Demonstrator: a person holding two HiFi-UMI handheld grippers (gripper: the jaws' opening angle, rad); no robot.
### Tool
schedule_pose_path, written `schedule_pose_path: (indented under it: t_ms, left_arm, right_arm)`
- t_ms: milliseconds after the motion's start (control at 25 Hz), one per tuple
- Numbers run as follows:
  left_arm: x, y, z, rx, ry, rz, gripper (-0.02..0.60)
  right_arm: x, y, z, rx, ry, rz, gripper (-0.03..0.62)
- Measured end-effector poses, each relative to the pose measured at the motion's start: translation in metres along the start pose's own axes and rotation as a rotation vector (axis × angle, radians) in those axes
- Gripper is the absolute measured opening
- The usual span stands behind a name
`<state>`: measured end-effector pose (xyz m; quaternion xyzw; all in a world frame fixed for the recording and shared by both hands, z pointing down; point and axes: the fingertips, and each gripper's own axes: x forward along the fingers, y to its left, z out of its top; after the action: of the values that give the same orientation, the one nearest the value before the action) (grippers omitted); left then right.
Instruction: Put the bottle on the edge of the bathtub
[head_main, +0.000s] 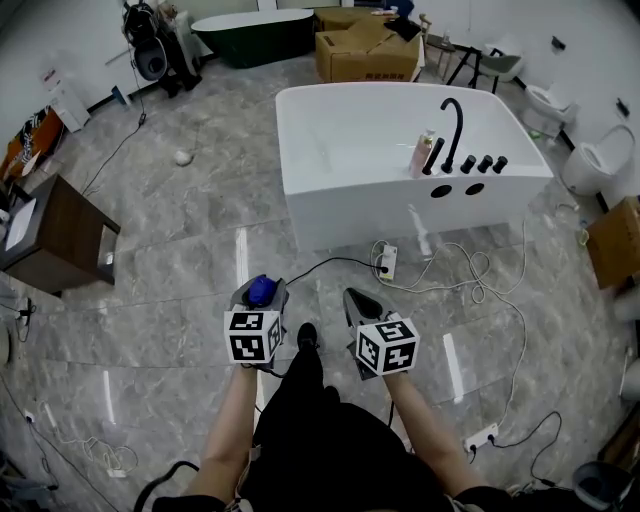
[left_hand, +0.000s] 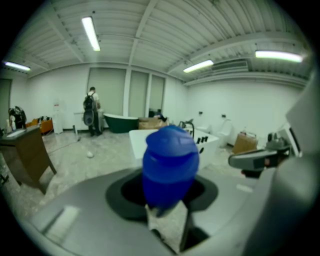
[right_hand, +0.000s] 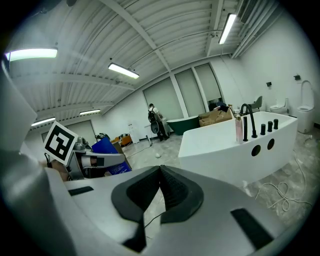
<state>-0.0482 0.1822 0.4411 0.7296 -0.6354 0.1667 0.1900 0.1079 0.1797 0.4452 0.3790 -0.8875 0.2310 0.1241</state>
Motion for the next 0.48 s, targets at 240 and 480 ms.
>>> schedule_pose_path:
  t_ms: [240, 480]
  left_arm:
    - [0.04, 0.028, 0.016, -0.001, 0.008, -0.002, 0.154]
    - [0.083, 0.06, 0.038, -0.009, 0.018, -0.007, 0.153]
  right_arm:
    - [0.042, -0.01, 0.018, 0.0, 0.005, 0.001, 0.003]
    - [0.094, -0.021, 0.04, 0.002, 0.026, -0.001, 0.003]
